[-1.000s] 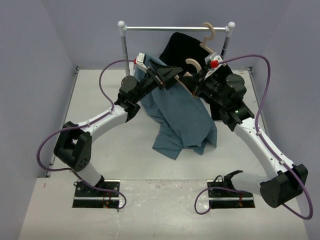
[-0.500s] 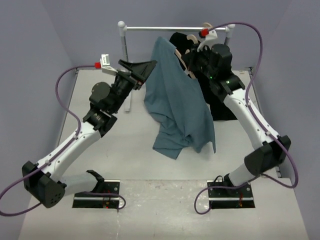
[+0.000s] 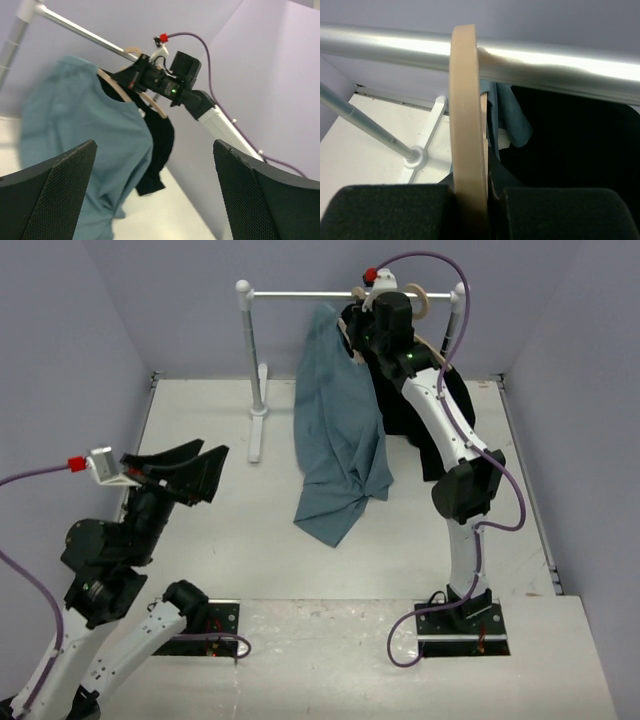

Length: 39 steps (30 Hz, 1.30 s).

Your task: Place the t-shirt on the hanger

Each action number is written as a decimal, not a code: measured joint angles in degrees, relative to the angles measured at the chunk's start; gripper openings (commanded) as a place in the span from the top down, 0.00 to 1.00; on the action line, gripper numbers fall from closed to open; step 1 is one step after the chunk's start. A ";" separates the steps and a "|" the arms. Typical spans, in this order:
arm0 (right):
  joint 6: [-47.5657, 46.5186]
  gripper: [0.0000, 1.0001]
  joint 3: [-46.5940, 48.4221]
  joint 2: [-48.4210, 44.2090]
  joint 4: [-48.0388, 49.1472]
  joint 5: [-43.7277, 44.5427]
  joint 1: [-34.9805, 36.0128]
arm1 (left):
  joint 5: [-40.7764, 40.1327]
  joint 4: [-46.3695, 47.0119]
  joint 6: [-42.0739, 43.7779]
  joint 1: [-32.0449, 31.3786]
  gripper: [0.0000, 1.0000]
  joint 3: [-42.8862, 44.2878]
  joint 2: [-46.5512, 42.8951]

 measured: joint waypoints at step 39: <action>-0.02 0.01 -49.83 -42.95 13.27 7.65 6.14 | -16.01 -20.93 16.84 4.65 0.00 -14.33 -5.93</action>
